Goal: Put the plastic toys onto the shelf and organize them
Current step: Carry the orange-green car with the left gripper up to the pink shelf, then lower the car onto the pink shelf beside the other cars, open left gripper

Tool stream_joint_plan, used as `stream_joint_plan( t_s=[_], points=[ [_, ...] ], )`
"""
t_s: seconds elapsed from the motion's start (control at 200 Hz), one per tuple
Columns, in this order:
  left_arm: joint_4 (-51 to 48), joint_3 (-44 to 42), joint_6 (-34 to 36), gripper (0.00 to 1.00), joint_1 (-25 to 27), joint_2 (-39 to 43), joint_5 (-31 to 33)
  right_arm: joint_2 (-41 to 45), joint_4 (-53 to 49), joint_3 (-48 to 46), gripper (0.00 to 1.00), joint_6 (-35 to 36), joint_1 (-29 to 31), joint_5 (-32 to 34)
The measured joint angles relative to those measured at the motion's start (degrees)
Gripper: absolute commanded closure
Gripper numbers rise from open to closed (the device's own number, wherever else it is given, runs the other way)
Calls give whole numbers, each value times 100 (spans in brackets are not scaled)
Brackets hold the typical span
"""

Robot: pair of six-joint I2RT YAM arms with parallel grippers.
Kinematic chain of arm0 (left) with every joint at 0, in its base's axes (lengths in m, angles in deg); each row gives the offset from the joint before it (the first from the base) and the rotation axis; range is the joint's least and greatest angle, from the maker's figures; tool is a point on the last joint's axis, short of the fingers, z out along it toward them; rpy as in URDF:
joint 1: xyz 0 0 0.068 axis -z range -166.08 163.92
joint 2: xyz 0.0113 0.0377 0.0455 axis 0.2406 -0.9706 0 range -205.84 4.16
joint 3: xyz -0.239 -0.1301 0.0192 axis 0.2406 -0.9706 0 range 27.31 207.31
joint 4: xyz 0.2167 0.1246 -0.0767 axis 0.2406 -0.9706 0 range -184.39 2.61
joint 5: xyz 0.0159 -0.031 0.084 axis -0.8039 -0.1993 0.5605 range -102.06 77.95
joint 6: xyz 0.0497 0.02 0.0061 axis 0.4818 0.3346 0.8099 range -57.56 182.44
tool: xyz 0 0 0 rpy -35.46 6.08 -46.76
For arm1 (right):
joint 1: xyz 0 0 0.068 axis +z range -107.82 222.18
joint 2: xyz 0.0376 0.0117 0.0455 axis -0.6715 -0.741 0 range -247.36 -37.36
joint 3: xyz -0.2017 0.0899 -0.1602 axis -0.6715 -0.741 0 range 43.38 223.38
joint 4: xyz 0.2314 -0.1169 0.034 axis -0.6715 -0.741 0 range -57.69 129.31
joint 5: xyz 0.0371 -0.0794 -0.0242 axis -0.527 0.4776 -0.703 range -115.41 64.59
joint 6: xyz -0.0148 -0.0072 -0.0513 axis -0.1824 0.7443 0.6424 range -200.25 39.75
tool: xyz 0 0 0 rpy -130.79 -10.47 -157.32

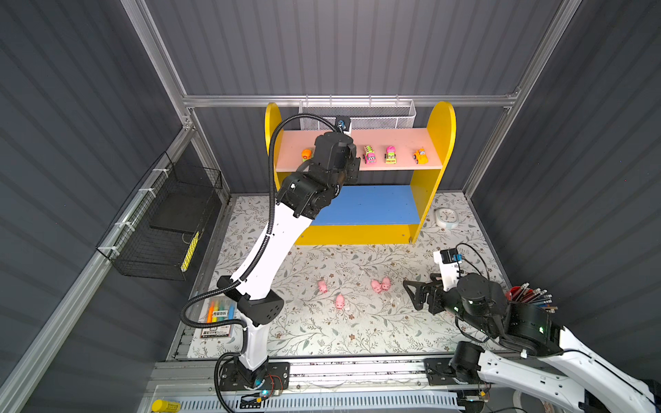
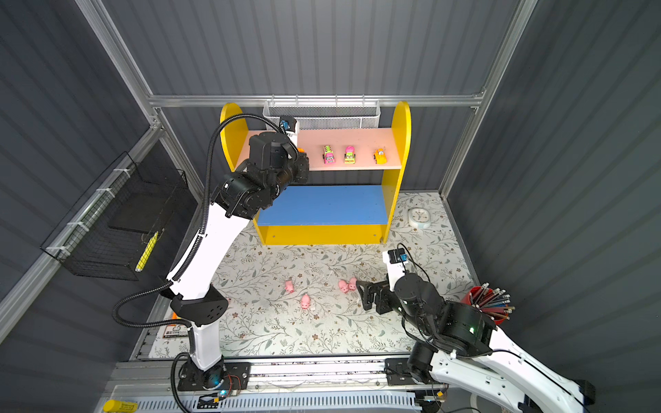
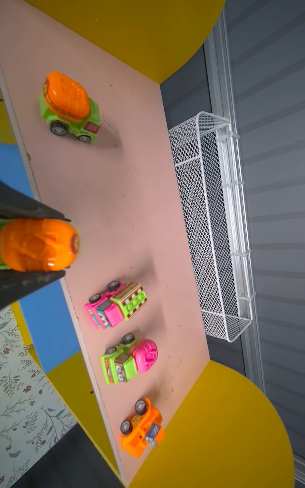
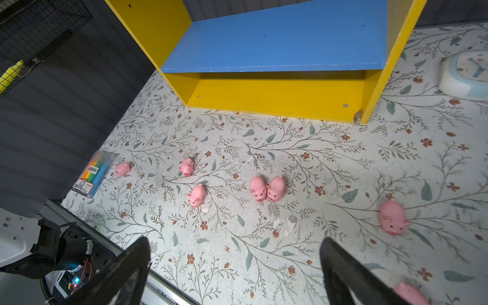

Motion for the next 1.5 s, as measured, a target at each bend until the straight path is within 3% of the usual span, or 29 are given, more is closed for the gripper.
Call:
stream_joint_plan(
  t_s=[0.44, 1.496],
  points=[
    [177, 0, -48, 77, -525, -144, -472, -120, 57, -118, 1, -219, 0, -66],
    [450, -101, -179, 72, -756, -404, -874, -214, -28, -146, 1, -232, -4, 103]
  ],
)
